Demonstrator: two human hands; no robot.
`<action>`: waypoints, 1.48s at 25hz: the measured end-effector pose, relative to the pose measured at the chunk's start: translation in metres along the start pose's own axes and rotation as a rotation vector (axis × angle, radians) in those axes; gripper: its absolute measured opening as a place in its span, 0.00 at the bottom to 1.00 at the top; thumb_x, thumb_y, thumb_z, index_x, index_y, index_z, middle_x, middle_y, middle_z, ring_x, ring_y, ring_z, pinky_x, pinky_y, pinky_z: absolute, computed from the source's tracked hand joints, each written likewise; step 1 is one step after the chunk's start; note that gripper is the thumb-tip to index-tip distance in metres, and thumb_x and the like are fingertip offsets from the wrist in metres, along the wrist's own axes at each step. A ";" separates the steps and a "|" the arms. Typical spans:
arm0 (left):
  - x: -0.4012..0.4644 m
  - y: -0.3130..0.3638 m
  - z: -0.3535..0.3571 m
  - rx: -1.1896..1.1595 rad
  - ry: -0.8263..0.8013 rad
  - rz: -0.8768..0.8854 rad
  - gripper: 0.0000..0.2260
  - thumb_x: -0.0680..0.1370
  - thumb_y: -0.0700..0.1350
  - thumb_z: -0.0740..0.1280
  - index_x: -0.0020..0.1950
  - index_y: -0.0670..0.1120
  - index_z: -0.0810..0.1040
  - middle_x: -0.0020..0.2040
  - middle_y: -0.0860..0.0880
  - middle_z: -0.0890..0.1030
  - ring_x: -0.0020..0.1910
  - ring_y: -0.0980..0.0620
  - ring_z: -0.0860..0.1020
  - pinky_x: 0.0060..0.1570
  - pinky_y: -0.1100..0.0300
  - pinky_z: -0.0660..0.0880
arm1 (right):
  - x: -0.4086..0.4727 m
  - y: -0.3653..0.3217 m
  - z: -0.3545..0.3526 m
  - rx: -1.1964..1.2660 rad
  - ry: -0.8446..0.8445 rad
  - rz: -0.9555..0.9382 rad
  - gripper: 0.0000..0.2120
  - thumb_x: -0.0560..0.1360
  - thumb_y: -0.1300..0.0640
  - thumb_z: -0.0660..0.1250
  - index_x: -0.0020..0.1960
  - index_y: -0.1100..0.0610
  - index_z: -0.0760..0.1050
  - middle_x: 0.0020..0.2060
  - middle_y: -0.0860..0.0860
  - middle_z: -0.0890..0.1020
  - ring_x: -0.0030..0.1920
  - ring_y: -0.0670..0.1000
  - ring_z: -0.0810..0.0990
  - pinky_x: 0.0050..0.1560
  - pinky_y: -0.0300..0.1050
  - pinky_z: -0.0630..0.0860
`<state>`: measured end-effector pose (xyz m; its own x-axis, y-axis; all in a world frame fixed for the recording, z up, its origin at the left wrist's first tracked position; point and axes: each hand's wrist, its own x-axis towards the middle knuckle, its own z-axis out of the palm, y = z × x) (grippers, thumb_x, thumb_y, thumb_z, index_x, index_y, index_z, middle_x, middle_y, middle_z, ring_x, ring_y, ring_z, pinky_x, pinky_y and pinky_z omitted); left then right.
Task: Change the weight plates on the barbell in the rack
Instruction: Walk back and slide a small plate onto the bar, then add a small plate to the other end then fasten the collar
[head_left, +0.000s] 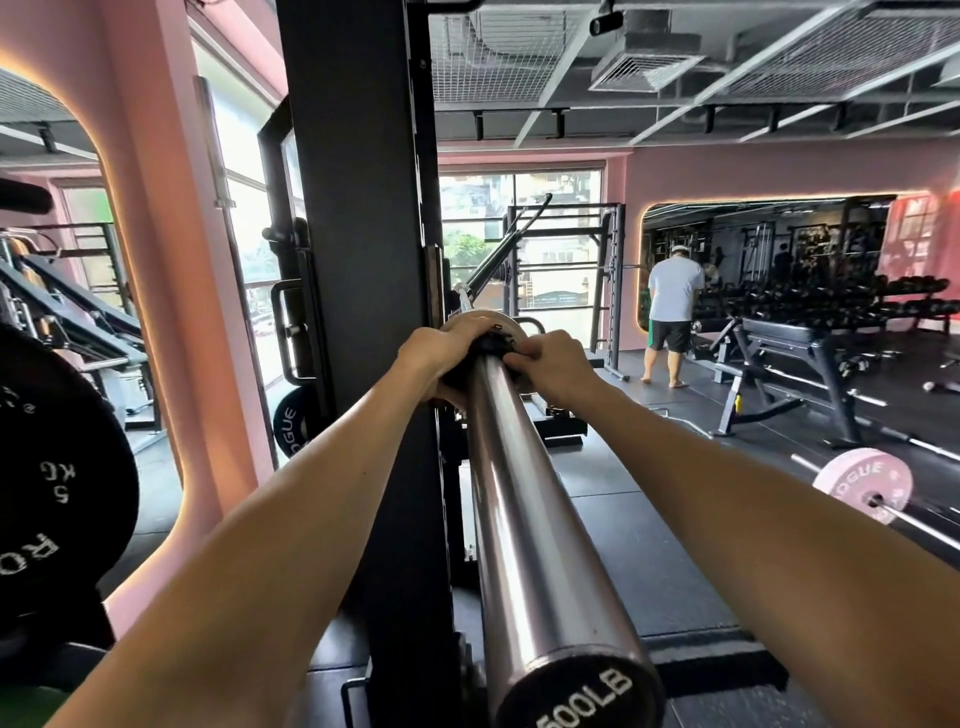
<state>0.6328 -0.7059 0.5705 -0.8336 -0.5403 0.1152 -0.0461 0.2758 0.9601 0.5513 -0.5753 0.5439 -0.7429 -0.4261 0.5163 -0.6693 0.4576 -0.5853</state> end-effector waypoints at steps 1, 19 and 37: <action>-0.003 -0.002 -0.002 -0.002 -0.007 0.023 0.29 0.67 0.63 0.73 0.55 0.40 0.78 0.49 0.44 0.81 0.41 0.47 0.83 0.28 0.57 0.79 | -0.001 0.000 -0.001 0.034 -0.014 -0.001 0.10 0.76 0.57 0.68 0.45 0.63 0.82 0.33 0.56 0.79 0.40 0.56 0.79 0.42 0.41 0.76; -0.159 -0.252 0.066 0.510 -0.372 -0.260 0.17 0.75 0.58 0.68 0.50 0.45 0.75 0.49 0.44 0.81 0.49 0.46 0.81 0.43 0.49 0.83 | -0.255 0.129 0.031 -0.004 -0.338 0.520 0.20 0.77 0.47 0.66 0.63 0.58 0.76 0.60 0.53 0.80 0.59 0.53 0.78 0.55 0.38 0.70; -0.500 -0.463 0.254 1.228 -1.506 -0.232 0.23 0.76 0.61 0.65 0.64 0.47 0.75 0.63 0.46 0.77 0.61 0.46 0.75 0.58 0.56 0.72 | -0.832 0.213 0.007 0.083 -0.589 1.552 0.24 0.77 0.43 0.64 0.67 0.56 0.72 0.64 0.54 0.76 0.63 0.56 0.75 0.62 0.50 0.72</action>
<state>0.9313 -0.3610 0.0036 -0.4383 0.1823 -0.8802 0.0528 0.9828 0.1772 1.0266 -0.1286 -0.0142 -0.5386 0.1392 -0.8310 0.6703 0.6684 -0.3225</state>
